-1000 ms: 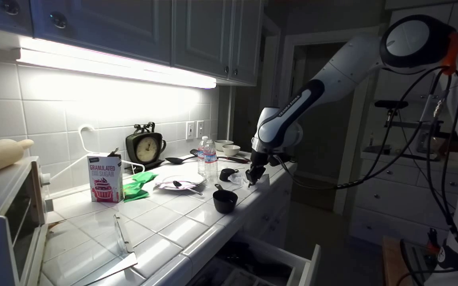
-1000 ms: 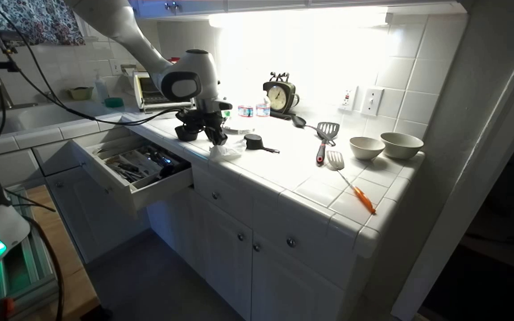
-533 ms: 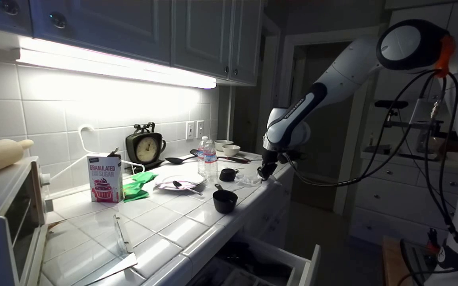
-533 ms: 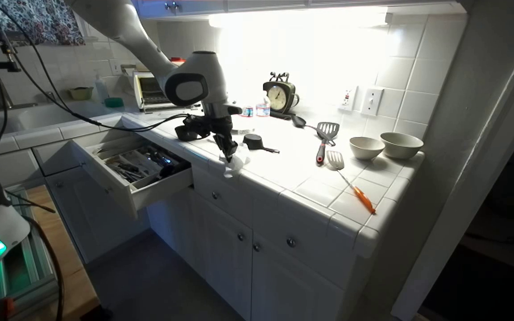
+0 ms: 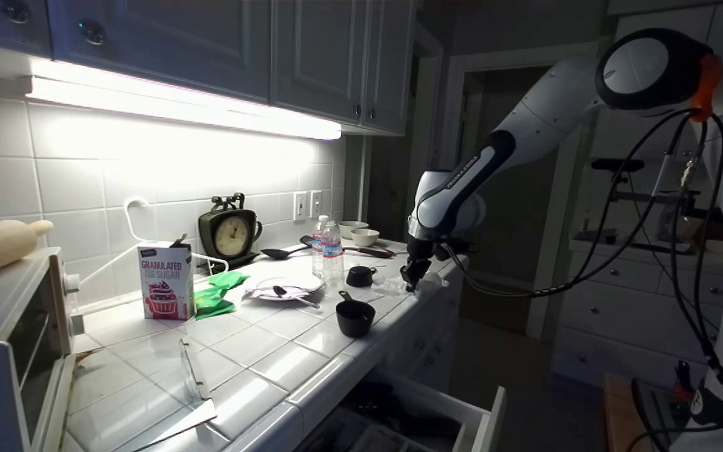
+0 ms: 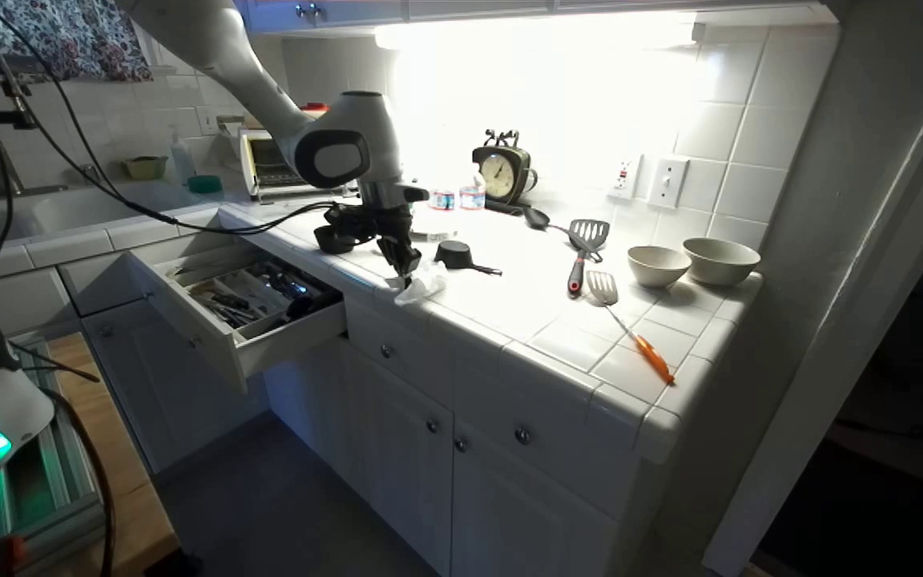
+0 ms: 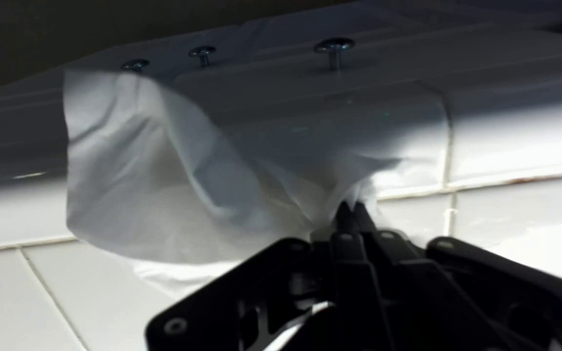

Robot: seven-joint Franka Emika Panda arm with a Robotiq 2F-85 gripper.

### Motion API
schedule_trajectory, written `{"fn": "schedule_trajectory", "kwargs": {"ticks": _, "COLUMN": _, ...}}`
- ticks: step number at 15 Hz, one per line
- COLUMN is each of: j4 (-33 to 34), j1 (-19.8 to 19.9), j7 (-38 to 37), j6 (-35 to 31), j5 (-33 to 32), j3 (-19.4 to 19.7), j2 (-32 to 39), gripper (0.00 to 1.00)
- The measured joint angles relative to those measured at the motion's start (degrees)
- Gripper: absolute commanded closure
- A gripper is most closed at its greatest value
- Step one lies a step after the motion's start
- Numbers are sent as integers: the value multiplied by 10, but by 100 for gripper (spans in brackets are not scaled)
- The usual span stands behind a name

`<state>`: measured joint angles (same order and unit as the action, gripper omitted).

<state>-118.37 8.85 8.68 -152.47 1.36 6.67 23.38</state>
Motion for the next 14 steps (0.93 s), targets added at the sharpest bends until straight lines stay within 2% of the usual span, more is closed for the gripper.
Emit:
{"fn": "schedule_trajectory", "kwargs": {"ticks": 5, "j4": -1, "j1": -16, "j7": 0, "j6": 2, "j5": 0, "j3": -30, "j2": -2, "gripper": 100}}
{"fn": "schedule_trajectory", "kwargs": {"ticks": 14, "j4": -1, "j1": -16, "j7": 1, "j6": 24, "j5": 7, "j3": -66, "j2": -6, "gripper": 100}}
